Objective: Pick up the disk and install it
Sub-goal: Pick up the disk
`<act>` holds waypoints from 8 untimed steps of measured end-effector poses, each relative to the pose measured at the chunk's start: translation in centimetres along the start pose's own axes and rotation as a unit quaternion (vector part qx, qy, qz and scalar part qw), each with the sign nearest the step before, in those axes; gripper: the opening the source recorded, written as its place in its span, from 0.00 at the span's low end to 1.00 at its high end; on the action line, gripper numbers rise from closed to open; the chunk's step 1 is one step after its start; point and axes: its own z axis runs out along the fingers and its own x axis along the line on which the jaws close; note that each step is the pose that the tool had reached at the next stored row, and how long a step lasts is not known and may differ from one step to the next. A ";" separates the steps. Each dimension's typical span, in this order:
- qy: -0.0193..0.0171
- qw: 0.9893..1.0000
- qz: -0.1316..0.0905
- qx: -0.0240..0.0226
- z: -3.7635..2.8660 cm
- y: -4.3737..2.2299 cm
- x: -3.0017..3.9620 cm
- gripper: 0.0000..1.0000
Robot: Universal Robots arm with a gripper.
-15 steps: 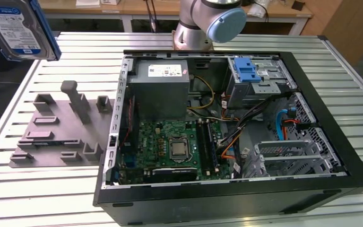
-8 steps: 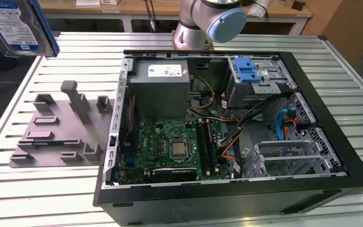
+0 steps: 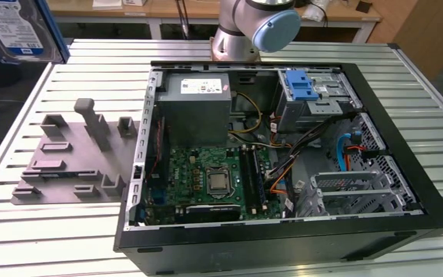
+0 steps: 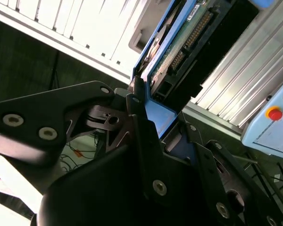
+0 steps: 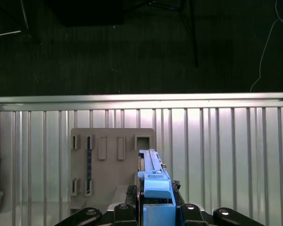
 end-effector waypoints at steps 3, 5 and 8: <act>0.000 1.000 0.000 0.000 -0.42 0.01 0.00 0.36; 0.000 1.000 0.000 0.000 -0.53 0.01 0.00 0.36; 0.000 1.000 0.000 0.000 -0.61 0.01 0.17 0.36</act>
